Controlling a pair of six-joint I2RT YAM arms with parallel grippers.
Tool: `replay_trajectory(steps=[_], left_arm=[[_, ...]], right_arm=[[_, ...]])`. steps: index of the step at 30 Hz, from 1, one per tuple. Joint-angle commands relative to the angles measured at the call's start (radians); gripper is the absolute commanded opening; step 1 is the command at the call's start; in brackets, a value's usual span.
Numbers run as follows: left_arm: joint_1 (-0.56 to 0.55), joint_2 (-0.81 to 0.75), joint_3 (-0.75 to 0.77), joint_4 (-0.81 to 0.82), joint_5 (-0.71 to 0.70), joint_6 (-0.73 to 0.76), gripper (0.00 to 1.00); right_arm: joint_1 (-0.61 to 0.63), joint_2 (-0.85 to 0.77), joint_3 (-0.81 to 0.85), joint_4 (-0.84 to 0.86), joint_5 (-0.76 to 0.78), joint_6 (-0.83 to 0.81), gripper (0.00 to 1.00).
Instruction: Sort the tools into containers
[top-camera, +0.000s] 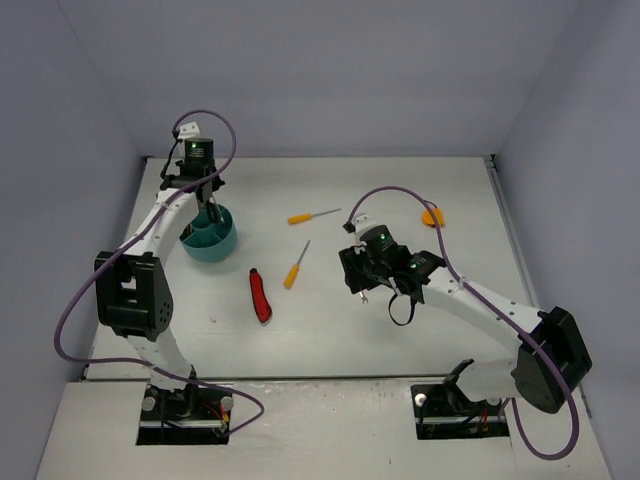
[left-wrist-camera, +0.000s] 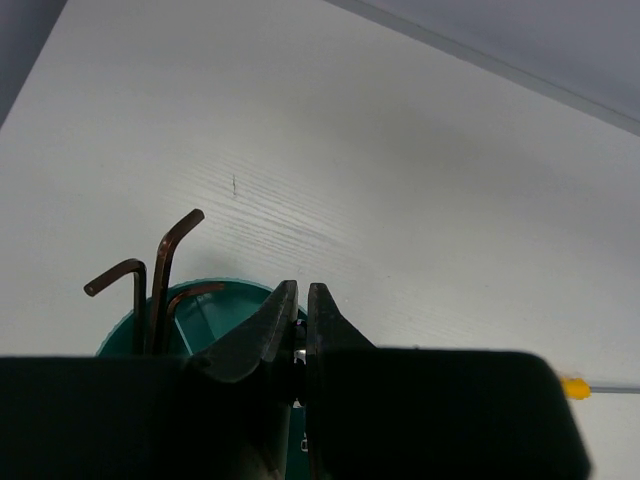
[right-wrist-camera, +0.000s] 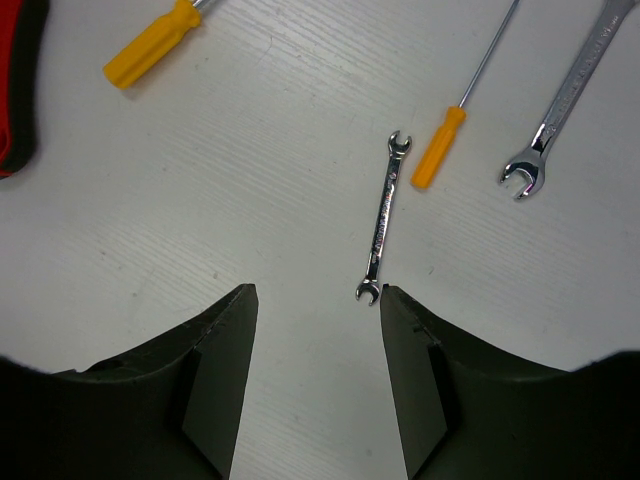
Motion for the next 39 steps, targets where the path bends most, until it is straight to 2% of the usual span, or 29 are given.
replay_trajectory(steps=[1, 10, 16, 25, 31, 39], left_arm=[[0.004, 0.006, -0.045, 0.106, 0.018, 0.019, 0.00], [0.004, 0.009, -0.041, 0.132, 0.081, 0.038, 0.00], [0.003, 0.028, -0.013, 0.109, 0.123, 0.125, 0.00], [-0.017, 0.034, -0.015, 0.113, 0.289, 0.323, 0.02], [-0.033, 0.055, 0.037, 0.027, 0.311, 0.379, 0.17], [-0.035, 0.054, 0.068, -0.009, 0.297, 0.356, 0.29]], right_arm=[[-0.003, -0.003, -0.005, 0.031, 0.012, 0.006, 0.49], [-0.003, -0.002, -0.007, 0.031, 0.014, 0.007, 0.49], [-0.003, 0.002, -0.009, 0.031, 0.020, 0.001, 0.49], [-0.003, 0.015, -0.009, 0.031, 0.020, -0.005, 0.49], [-0.004, 0.007, -0.009, 0.031, 0.035, 0.001, 0.49], [-0.047, 0.028, -0.010, 0.019, 0.065, 0.040, 0.50]])
